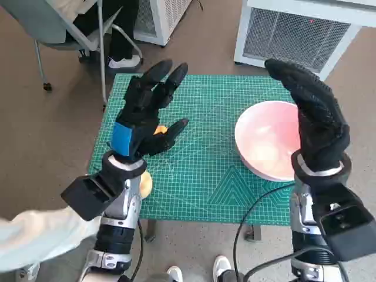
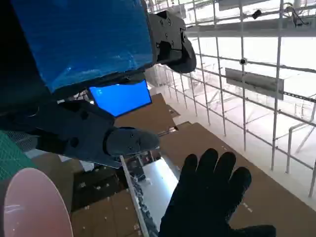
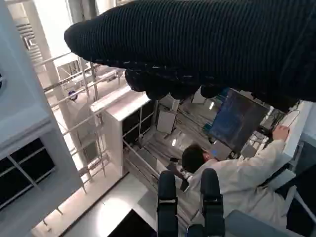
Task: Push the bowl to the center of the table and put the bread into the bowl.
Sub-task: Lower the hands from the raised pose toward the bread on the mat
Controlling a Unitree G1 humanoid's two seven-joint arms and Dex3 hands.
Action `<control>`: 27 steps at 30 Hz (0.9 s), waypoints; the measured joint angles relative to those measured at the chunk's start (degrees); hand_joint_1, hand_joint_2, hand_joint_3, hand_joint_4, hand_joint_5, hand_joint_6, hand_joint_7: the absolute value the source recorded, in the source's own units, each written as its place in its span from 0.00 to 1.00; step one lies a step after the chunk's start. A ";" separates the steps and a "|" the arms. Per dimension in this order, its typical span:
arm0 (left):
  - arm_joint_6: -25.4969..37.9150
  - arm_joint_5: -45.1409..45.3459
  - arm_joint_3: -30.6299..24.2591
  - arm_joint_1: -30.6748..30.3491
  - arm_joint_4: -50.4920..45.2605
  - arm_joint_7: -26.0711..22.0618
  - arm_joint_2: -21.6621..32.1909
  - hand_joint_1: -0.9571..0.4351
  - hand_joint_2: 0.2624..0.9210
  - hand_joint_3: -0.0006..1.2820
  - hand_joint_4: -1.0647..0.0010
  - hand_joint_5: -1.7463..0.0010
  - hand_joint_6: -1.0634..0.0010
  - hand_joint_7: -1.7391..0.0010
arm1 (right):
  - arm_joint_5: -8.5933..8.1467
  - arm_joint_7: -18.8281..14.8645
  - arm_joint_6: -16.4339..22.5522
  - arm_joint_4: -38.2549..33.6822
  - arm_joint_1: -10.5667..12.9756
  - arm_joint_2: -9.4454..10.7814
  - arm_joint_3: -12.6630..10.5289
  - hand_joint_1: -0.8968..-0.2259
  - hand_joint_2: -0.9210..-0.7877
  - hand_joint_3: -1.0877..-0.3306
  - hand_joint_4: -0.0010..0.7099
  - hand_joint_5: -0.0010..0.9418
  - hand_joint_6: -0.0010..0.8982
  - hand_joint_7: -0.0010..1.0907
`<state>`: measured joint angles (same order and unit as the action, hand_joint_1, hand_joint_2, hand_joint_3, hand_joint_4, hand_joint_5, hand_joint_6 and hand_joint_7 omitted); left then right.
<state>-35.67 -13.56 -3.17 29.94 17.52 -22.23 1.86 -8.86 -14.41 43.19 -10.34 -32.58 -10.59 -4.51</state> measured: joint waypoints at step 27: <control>-0.78 0.21 -0.62 0.00 1.67 1.24 0.34 0.57 1.00 0.23 0.62 1.00 0.84 0.67 | -1.27 1.96 5.04 -12.87 1.16 -4.75 -10.35 0.54 0.00 0.37 0.39 0.00 0.00 0.56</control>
<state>-36.45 -13.35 -3.80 29.94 19.19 -20.99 2.20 -10.13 -12.44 48.23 -23.21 -31.42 -15.34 -14.86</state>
